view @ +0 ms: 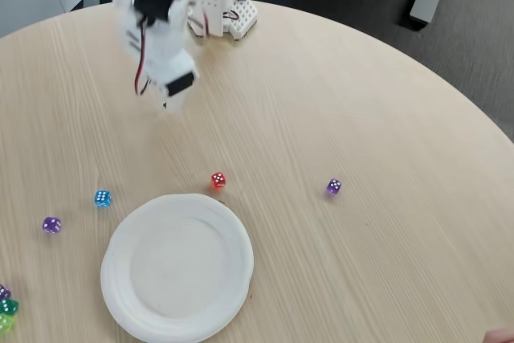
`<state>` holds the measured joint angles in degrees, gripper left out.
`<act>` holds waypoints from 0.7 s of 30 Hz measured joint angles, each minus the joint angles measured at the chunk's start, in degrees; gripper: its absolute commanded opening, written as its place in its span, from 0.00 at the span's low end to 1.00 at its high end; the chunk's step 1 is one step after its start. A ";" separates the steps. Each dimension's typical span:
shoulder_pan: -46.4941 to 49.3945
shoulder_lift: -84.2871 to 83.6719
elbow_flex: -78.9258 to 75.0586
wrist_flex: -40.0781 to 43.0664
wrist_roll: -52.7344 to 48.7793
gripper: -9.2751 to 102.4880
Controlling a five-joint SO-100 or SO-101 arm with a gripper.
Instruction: Pick a purple dice and put it in the plate.
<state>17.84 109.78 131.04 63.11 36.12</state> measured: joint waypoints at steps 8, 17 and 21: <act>-8.17 28.21 4.75 0.09 -7.47 0.08; -13.80 59.41 19.69 0.26 -18.02 0.08; -14.24 69.08 28.83 0.26 -23.29 0.08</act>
<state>3.60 178.86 159.87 63.37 12.83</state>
